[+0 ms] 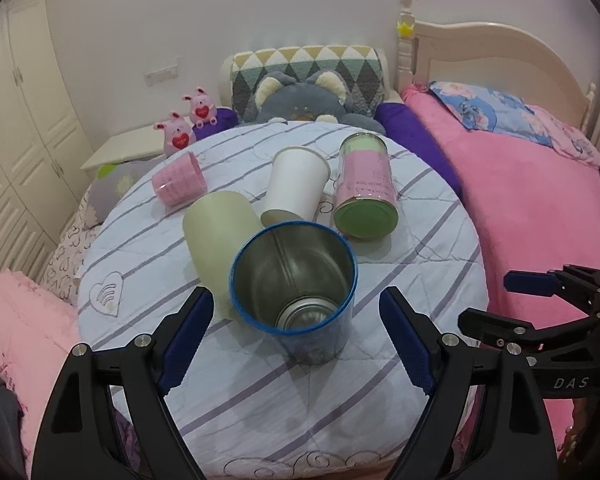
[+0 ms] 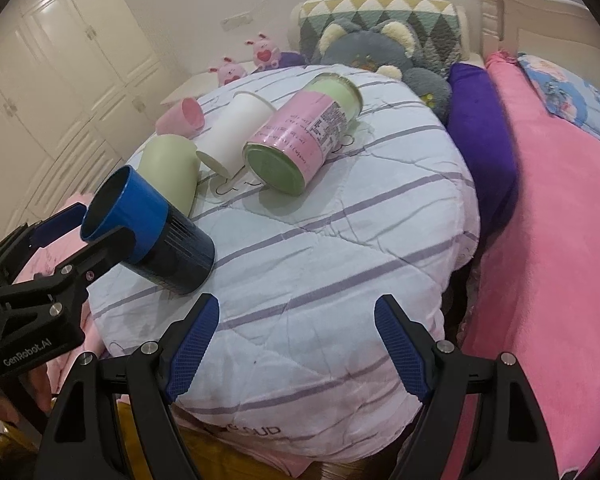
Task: Flip cup upright
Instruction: 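Rotate the blue can upright with the left gripper and lower it onto the table, then open the left gripper and withdraw it from the upright can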
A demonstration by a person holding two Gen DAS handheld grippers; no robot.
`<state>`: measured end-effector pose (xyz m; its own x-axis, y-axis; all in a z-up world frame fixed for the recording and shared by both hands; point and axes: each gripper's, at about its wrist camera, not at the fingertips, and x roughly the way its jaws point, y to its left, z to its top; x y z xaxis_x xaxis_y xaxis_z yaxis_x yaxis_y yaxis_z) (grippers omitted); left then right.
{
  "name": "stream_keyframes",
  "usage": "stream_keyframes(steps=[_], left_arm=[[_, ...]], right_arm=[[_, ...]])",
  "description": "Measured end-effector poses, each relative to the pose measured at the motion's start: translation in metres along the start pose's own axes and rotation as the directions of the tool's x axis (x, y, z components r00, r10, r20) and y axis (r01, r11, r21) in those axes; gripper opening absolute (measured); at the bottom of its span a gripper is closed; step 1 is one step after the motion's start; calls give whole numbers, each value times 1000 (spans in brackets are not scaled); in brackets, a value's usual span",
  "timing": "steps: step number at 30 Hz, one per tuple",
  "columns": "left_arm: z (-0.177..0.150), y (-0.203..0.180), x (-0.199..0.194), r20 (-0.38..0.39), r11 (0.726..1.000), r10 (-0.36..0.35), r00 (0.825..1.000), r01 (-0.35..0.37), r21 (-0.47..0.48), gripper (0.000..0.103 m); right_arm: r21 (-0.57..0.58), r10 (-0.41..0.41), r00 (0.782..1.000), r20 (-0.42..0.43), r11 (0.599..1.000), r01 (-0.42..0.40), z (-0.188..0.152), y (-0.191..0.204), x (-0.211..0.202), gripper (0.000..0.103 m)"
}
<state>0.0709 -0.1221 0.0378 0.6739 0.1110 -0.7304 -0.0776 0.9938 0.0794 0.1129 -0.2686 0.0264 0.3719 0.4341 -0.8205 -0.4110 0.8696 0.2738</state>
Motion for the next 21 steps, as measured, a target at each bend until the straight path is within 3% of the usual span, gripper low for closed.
stream_keyframes(steps=[11, 15, 21], left_arm=[[-20, 26, -38, 58, 998, -45, 997, 42, 38, 93], [-28, 36, -44, 99, 998, -5, 995, 0, 57, 98], [-42, 59, -43, 99, 997, -51, 994, 45, 65, 98]], right_arm=[[41, -25, 998, 49, 999, 23, -32, 39, -24, 81], [56, -56, 994, 93, 997, 51, -43, 55, -31, 81], [110, -91, 986, 142, 991, 75, -61, 75, -28, 81]])
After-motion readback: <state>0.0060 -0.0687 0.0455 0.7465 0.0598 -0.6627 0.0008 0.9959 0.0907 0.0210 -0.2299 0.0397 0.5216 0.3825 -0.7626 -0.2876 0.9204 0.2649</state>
